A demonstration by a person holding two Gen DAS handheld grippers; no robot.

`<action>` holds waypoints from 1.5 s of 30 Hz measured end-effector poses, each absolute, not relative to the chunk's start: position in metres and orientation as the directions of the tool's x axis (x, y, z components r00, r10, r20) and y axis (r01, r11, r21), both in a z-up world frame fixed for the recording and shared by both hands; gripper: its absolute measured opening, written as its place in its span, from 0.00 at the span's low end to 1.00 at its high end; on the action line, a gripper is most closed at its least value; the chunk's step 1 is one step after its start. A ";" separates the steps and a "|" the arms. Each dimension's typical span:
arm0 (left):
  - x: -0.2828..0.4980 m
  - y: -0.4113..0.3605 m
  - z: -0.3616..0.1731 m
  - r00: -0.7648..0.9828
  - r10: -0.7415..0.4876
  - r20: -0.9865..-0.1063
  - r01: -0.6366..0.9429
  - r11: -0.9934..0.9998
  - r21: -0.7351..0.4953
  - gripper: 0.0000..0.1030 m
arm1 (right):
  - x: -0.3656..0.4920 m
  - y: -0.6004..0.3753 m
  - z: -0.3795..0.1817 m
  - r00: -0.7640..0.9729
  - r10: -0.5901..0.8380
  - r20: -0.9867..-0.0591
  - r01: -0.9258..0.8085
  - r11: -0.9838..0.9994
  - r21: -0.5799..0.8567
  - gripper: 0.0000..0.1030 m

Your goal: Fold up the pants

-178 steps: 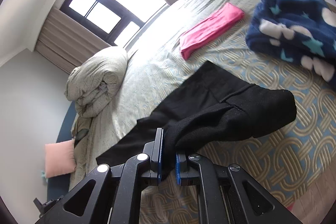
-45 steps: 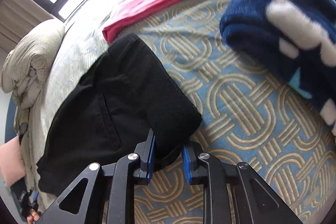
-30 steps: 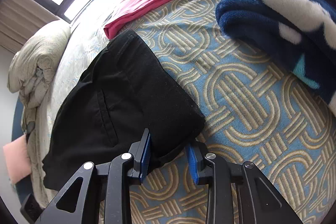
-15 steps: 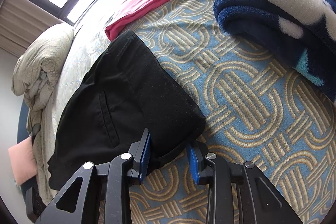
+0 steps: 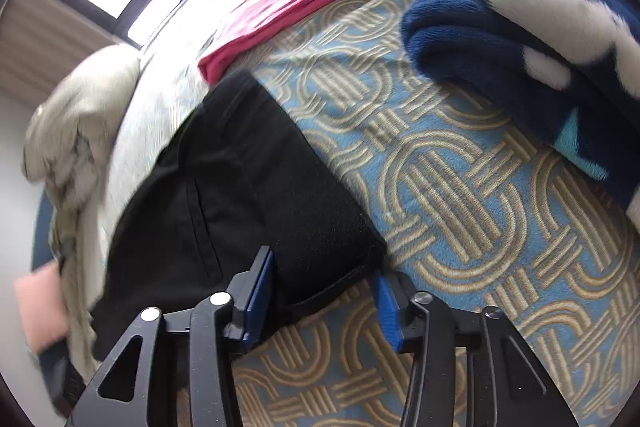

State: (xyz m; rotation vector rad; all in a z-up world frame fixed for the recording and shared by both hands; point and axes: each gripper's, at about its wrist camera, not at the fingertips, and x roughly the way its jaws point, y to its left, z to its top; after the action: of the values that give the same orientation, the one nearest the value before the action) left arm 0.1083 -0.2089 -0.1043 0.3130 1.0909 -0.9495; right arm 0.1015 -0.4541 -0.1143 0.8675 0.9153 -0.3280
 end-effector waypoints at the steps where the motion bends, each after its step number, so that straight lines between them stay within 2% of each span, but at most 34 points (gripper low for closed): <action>1: 0.105 -0.205 -0.099 0.142 -0.490 -0.860 0.787 0.584 -0.202 0.12 | 0.103 -0.453 -0.114 0.595 0.108 -0.796 0.582 0.625 0.520 0.29; 2: 0.101 -0.200 -0.088 0.155 -0.506 -0.848 0.793 0.576 -0.199 0.12 | 0.104 -0.449 -0.109 0.598 0.099 -0.795 0.582 0.629 0.516 0.21; 3: 0.098 -0.196 -0.081 0.164 -0.519 -0.839 0.796 0.572 -0.199 0.12 | 0.100 -0.445 -0.098 0.615 0.081 -0.784 0.572 0.638 0.515 0.19; 6: 0.086 -0.182 -0.062 0.149 -0.576 -0.804 0.811 0.536 -0.234 0.12 | 0.086 -0.440 -0.070 0.652 0.063 -0.756 0.547 0.651 0.526 0.19; 8: 0.080 -0.182 -0.067 0.118 -0.582 -0.805 0.817 0.518 -0.255 0.12 | 0.080 -0.444 -0.074 0.621 0.067 -0.781 0.564 0.655 0.504 0.19; 11: 0.072 -0.190 -0.094 0.098 -0.515 -0.852 0.820 0.527 -0.225 0.12 | 0.076 -0.448 -0.114 0.470 0.087 -0.879 0.627 0.668 0.401 0.29; 14: 0.062 -0.190 -0.103 0.111 -0.484 -0.868 0.834 0.520 -0.183 0.12 | 0.059 -0.452 -0.115 0.493 0.122 -0.861 0.626 0.638 0.448 0.37; 15: 0.062 -0.190 -0.103 0.112 -0.482 -0.869 0.837 0.518 -0.179 0.12 | 0.056 -0.451 -0.103 0.481 0.090 -0.872 0.626 0.662 0.413 0.42; 18: 0.066 -0.191 -0.103 0.093 -0.484 -0.870 0.829 0.522 -0.202 0.12 | 0.060 -0.448 -0.061 0.449 -0.131 -0.884 0.618 0.759 0.202 0.42; 19: 0.066 -0.191 -0.104 0.089 -0.484 -0.871 0.824 0.527 -0.209 0.12 | 0.065 -0.448 -0.050 0.476 -0.146 -0.867 0.589 0.785 0.191 0.43; 22: 0.068 -0.193 -0.105 0.094 -0.474 -0.876 0.823 0.532 -0.199 0.12 | 0.097 -0.451 -0.030 0.586 -0.051 -0.809 0.450 0.850 0.273 0.51; 24: 0.065 -0.194 -0.105 0.103 -0.467 -0.878 0.823 0.536 -0.188 0.12 | 0.135 -0.452 -0.029 0.620 0.008 -0.784 0.350 0.892 0.287 0.66; 28: 0.066 -0.198 -0.105 0.105 -0.460 -0.882 0.807 0.558 -0.195 0.12 | 0.194 -0.465 -0.052 0.576 0.037 -0.817 0.337 0.899 0.279 0.78; 30: 0.066 -0.199 -0.106 0.105 -0.456 -0.884 0.801 0.566 -0.197 0.12 | 0.212 -0.472 -0.072 0.543 0.092 -0.835 0.358 0.874 0.329 0.79; 31: 0.066 -0.199 -0.107 0.106 -0.454 -0.885 0.801 0.566 -0.195 0.12 | 0.223 -0.473 -0.082 0.527 0.122 -0.841 0.370 0.858 0.356 0.77; 32: 0.066 -0.199 -0.106 0.108 -0.452 -0.885 0.803 0.565 -0.191 0.12 | 0.228 -0.472 -0.088 0.517 0.120 -0.848 0.378 0.856 0.352 0.45; 33: 0.064 -0.199 -0.106 0.111 -0.449 -0.886 0.807 0.562 -0.184 0.12 | 0.229 -0.470 -0.090 0.501 0.094 -0.860 0.393 0.861 0.323 0.35; 34: 0.063 -0.200 -0.106 0.112 -0.445 -0.889 0.811 0.558 -0.177 0.12 | 0.225 -0.468 -0.085 0.520 0.069 -0.852 0.408 0.855 0.319 0.30; 35: 0.062 -0.201 -0.107 0.109 -0.441 -0.891 0.816 0.552 -0.173 0.12 | 0.220 -0.466 -0.077 0.545 0.038 -0.838 0.421 0.852 0.312 0.17; 37: 0.060 -0.204 -0.109 0.096 -0.439 -0.893 0.822 0.541 -0.177 0.12 | 0.216 -0.476 -0.066 0.591 -0.002 -0.807 0.462 0.821 0.336 0.16; 42: 0.061 -0.206 -0.108 0.097 -0.437 -0.894 0.816 0.550 -0.180 0.12 | 0.244 -0.498 -0.109 0.515 0.044 -0.856 0.500 0.796 0.342 0.19; 45: 0.062 -0.205 -0.109 0.095 -0.437 -0.895 0.812 0.554 -0.184 0.12 | 0.232 -0.506 -0.097 0.561 0.051 -0.827 0.499 0.776 0.386 0.19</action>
State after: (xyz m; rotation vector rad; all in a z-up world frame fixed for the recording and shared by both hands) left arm 0.0616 -0.2048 -0.1086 0.4046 1.1346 -0.9630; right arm 0.2325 -0.5061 -0.0967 0.6500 0.9527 -0.2873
